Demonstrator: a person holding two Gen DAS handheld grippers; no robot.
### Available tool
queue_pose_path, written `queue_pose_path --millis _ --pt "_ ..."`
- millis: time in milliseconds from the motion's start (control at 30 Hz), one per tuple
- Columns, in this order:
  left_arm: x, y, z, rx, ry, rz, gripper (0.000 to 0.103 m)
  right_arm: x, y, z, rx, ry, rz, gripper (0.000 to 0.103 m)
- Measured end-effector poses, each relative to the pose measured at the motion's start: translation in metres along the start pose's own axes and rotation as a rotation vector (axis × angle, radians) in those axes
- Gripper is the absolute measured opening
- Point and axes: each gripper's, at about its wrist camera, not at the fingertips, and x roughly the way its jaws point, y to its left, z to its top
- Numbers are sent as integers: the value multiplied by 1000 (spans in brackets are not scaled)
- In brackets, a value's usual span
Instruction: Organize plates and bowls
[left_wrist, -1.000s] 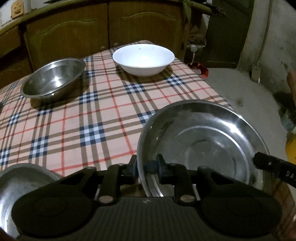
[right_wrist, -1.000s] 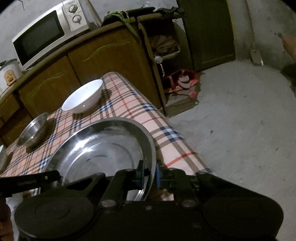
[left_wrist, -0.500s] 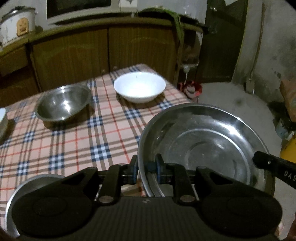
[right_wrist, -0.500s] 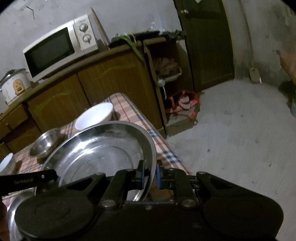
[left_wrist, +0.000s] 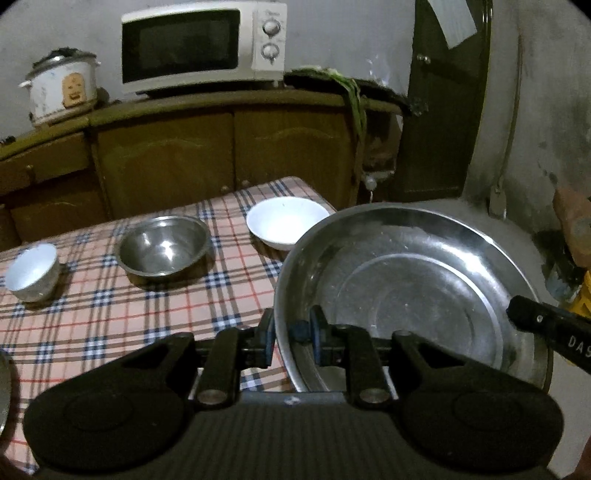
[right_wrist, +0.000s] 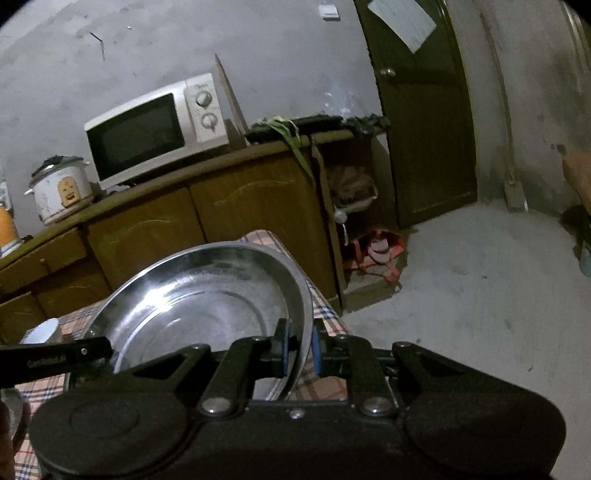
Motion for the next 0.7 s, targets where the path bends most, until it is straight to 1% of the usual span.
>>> queue_pose_path --millis 167,367,700 --pt "-21 7 -2 -3 -30 14 20 -18 12 2 -18 -22 21 17" --pt "-41 18 -6 -5 -57 47 20 -32 29 -2 -40 -27 47 18" --pt "-66 45 -12 -32 -82 103 20 -42 67 -5 -90 -32 99 18"
